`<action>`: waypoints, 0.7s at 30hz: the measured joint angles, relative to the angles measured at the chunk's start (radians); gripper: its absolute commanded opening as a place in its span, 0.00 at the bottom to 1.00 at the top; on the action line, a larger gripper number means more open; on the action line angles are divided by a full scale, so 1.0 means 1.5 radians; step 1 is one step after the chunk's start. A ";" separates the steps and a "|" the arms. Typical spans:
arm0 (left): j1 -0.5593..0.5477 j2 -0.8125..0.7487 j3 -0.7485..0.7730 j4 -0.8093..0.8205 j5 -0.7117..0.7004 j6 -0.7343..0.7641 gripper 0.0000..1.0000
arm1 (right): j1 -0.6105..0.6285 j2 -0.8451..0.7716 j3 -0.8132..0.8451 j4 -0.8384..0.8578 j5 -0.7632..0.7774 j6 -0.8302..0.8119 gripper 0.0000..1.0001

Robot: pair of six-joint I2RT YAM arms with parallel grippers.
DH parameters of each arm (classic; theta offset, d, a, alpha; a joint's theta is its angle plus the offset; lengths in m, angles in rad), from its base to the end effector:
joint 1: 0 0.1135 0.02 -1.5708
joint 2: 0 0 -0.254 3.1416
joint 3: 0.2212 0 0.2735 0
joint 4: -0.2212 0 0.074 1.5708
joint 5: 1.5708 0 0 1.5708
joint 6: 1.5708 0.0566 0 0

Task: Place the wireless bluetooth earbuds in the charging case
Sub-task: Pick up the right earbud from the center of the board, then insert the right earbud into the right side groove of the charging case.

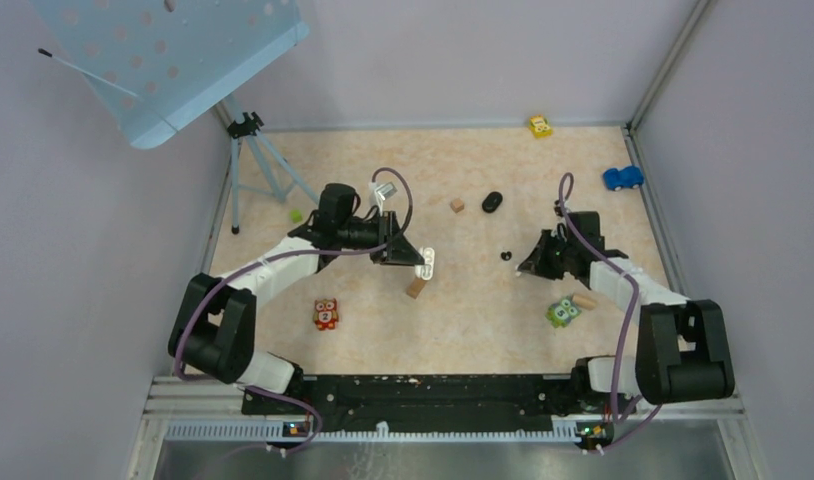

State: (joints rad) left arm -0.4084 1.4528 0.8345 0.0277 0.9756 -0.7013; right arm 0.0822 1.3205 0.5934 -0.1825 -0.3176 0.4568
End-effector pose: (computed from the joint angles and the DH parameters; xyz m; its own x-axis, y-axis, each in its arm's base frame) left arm 0.2844 -0.1741 0.2011 -0.9414 0.0132 -0.3371 0.3226 0.3271 -0.8882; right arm 0.2724 0.0402 0.1262 -0.8246 0.3525 -0.4424 0.1054 0.8642 0.4921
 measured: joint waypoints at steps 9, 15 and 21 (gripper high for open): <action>0.000 0.043 0.105 -0.175 0.009 0.169 0.03 | 0.047 -0.120 0.035 -0.054 -0.058 -0.071 0.00; 0.000 0.061 0.119 -0.250 0.038 0.245 0.01 | 0.178 -0.163 0.096 -0.089 -0.037 -0.135 0.00; -0.001 0.080 0.152 -0.327 0.044 0.304 0.00 | 0.298 -0.157 0.151 -0.140 0.024 -0.235 0.00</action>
State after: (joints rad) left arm -0.4095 1.5730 1.0622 -0.4625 1.0420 -0.2447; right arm 0.5297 1.0843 0.8204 -0.3931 -0.2821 0.1040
